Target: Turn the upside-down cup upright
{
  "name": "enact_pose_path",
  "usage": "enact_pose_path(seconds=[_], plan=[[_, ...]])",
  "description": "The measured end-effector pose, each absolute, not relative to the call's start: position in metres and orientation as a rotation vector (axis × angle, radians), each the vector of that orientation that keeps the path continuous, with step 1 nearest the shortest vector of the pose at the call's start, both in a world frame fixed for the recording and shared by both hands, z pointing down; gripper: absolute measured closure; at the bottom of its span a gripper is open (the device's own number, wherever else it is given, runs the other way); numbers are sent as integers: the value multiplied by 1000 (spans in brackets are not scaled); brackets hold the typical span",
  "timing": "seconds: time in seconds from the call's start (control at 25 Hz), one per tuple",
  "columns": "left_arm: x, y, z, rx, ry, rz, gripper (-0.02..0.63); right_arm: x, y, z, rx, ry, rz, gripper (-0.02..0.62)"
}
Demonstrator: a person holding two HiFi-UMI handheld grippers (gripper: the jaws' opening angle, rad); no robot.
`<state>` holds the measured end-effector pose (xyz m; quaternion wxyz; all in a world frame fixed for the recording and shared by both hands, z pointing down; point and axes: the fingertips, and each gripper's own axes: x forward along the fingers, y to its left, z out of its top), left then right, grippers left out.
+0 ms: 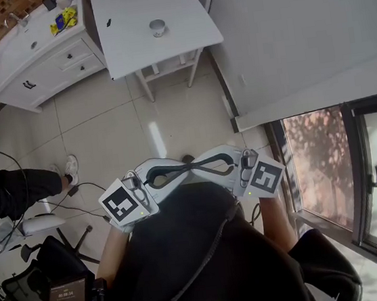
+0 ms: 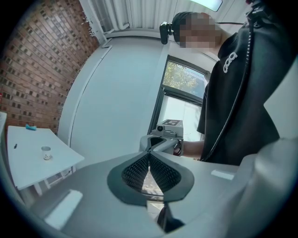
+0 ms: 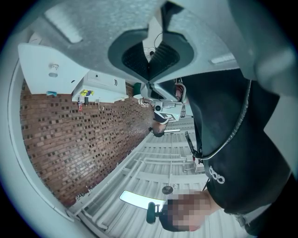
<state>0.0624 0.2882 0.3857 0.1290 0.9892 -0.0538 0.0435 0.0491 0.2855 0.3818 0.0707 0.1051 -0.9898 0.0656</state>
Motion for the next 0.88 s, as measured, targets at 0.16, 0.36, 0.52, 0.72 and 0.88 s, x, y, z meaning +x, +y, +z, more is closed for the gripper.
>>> enact_pose_path(seconds=[0.16, 0.36, 0.52, 0.72, 0.88], plan=[[63, 288, 387, 2875, -157, 134, 580, 49, 284, 380, 329, -2993, 203, 603], [63, 288, 387, 2871, -161, 137, 580, 51, 287, 388, 319, -2951, 203, 603], [64, 288, 389, 2875, -154, 145, 580, 51, 284, 383, 345, -2988, 220, 603], [65, 287, 389, 2868, -161, 145, 581, 52, 284, 383, 355, -2989, 219, 603], [65, 286, 388, 2867, -170, 140, 581, 52, 283, 385, 357, -2973, 222, 603]])
